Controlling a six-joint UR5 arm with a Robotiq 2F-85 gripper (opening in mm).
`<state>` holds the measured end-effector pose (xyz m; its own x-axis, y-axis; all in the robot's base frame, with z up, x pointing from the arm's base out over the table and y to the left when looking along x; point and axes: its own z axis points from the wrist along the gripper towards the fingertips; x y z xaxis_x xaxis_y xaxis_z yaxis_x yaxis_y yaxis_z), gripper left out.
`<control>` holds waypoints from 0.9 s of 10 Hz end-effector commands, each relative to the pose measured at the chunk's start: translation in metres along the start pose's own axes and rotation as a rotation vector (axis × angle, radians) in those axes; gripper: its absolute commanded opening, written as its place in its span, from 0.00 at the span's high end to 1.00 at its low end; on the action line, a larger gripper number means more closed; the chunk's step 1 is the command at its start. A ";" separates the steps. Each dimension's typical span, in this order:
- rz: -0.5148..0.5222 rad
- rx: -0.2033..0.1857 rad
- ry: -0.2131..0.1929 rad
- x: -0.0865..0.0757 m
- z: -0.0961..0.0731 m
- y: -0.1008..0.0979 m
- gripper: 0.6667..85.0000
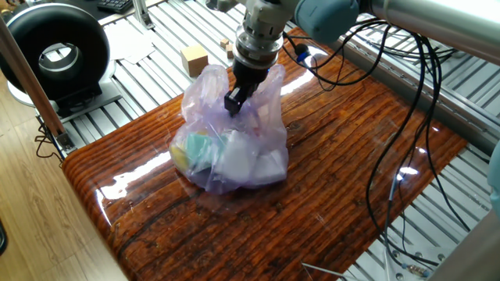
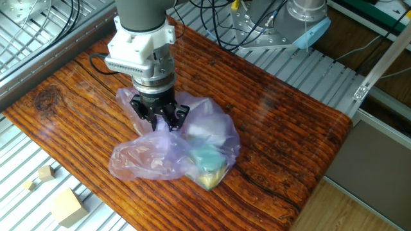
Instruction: Pick up a bag of things
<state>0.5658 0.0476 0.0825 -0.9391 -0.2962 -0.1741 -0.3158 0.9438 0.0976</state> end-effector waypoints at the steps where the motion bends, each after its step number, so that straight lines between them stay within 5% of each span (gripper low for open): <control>1: 0.034 0.032 0.032 0.007 -0.003 -0.008 1.00; 4: 0.040 0.007 0.025 0.004 -0.005 -0.002 1.00; 9: 0.005 0.042 0.026 -0.007 -0.034 -0.011 1.00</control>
<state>0.5672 0.0380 0.0999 -0.9471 -0.2856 -0.1464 -0.2975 0.9524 0.0664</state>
